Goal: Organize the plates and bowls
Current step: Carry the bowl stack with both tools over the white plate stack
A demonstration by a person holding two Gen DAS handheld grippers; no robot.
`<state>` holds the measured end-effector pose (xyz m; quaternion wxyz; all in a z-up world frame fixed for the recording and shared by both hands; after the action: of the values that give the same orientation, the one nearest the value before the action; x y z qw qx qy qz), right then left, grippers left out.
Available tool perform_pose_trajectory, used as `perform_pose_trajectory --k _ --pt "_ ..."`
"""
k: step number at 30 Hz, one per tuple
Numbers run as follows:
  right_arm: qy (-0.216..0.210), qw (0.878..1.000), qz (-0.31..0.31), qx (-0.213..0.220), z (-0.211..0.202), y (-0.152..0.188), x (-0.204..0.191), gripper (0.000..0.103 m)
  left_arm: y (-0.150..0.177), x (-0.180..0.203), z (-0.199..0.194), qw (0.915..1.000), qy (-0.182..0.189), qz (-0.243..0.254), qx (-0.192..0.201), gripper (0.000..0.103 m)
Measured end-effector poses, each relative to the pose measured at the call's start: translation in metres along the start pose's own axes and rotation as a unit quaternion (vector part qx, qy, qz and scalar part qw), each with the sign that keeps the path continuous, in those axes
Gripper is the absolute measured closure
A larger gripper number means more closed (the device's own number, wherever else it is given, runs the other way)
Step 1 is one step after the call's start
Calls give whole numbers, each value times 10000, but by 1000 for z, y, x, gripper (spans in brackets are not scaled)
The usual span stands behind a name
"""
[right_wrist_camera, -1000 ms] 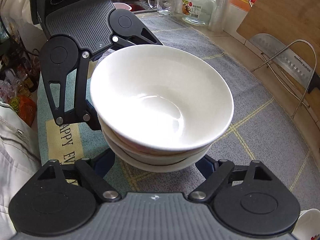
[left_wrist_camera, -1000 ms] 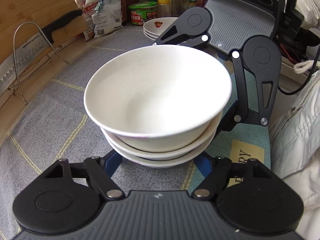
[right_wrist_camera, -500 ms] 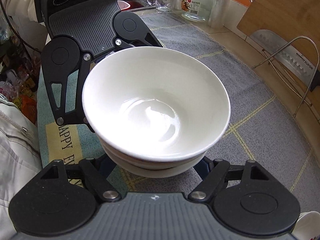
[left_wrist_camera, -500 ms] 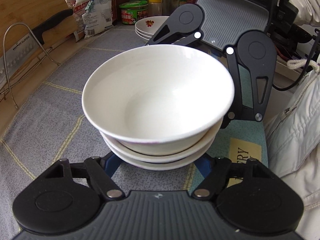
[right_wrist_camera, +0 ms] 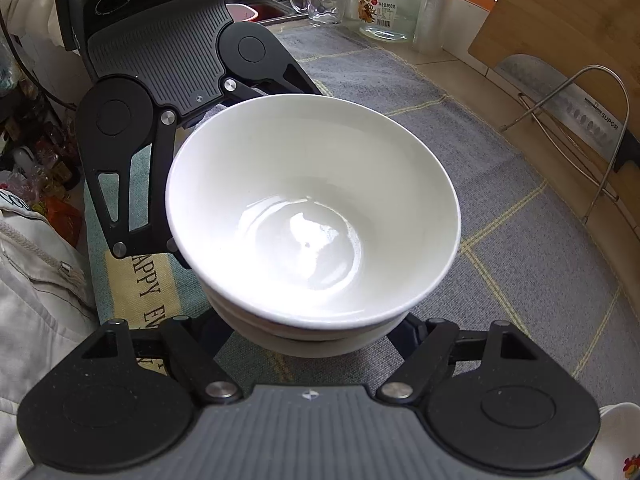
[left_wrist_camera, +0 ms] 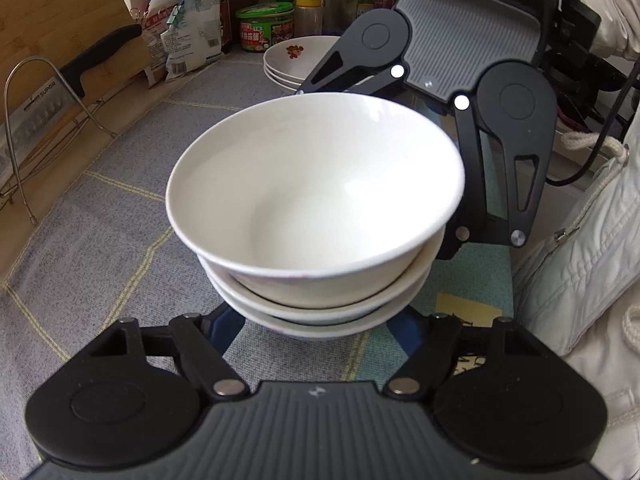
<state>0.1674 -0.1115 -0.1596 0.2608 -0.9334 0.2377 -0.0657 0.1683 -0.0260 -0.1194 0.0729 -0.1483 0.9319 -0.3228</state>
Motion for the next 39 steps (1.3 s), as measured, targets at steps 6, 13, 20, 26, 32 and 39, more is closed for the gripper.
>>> perform_pose_trajectory --k 6,13,20,26,32,39 --pt "-11 10000 1 44 -27 6 3 19 -27 12 -3 10000 -91 28 23 26" --pt "158 9998 -125 97 -59 21 18 19 -67 22 8 9997 -205 74 98 26" --pt "360 9990 -237 121 -89 47 41 19 -109 30 27 9989 -367 209 218 26" --pt "578 9978 -297 165 -116 72 62 19 -147 38 50 9980 -449 352 264 26" --pt "722 9969 -249 165 -137 102 84 19 -178 46 74 9974 -442 474 316 26" --pt "929 9954 -177 135 -150 127 109 19 -204 49 101 9964 -458 620 341 26"
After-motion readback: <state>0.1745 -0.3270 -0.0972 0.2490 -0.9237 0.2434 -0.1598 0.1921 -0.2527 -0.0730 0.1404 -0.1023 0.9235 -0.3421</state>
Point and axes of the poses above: each gripper's, at about its wrist camera, not at the fingertips, and z roughly the way its jaws point, x to its right, y to its underside, the point moved 6 cm from there along z, roughly the way its jaws point, and after that the axes turned 5 degrees about -y, right-handed, at the moved point
